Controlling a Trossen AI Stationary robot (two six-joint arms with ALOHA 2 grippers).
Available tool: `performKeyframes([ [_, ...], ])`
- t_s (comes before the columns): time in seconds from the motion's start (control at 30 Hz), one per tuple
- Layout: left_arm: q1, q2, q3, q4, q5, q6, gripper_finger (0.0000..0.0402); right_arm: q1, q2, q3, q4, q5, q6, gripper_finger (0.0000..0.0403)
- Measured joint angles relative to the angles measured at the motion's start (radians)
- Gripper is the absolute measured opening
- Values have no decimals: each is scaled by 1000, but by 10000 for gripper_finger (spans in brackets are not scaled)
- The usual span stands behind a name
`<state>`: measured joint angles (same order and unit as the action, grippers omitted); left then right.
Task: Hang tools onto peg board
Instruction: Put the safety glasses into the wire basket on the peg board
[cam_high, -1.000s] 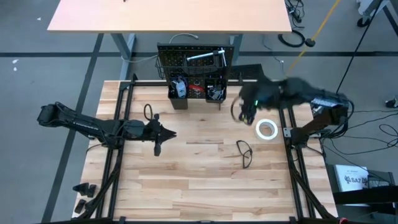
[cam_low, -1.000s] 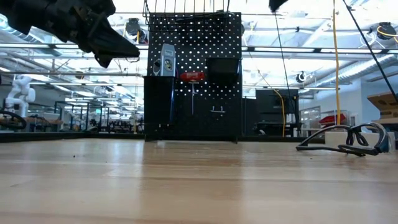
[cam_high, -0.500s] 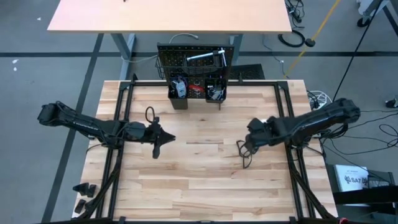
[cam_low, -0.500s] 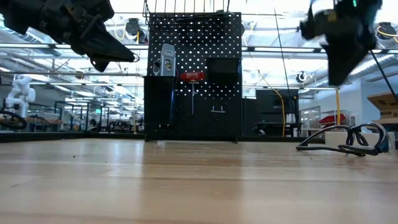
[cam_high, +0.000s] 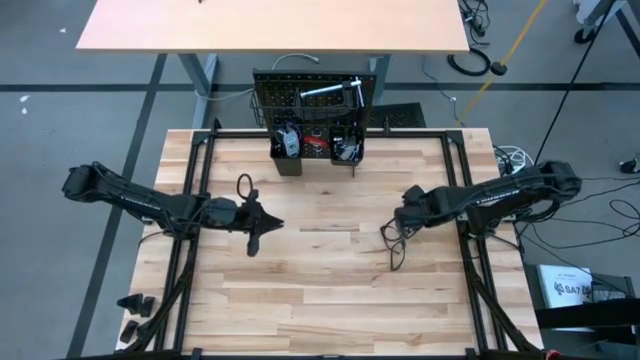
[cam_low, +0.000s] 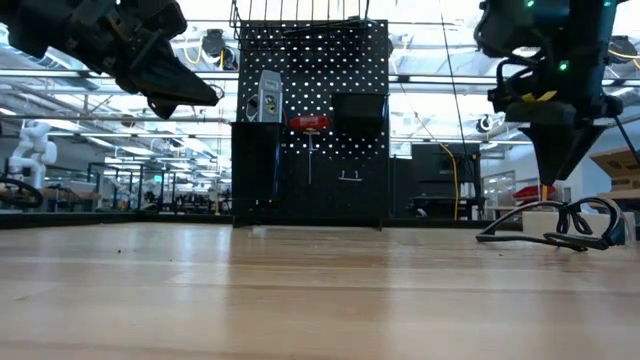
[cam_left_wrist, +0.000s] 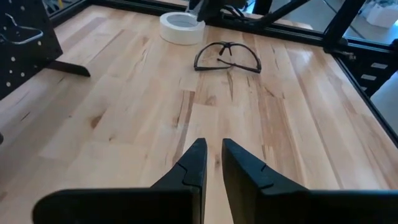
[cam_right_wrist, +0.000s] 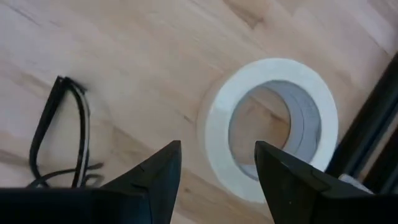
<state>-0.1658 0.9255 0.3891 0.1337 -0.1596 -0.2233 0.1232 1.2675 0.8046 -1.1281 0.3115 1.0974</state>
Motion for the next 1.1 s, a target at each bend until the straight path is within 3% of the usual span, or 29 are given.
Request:
performKeyframes([
  [0.33, 1, 27, 0, -26, 16, 0, 42, -36, 0, -10, 300, -182, -103, 196],
  [0.63, 1, 27, 0, -48, 20, 1, 42, 14, 50, -10, 323, -205, -84, 196],
  [1.1, 1, 26, 0, -46, 21, 3, 42, 144, 89, 49, 231, -214, 241, 196],
])
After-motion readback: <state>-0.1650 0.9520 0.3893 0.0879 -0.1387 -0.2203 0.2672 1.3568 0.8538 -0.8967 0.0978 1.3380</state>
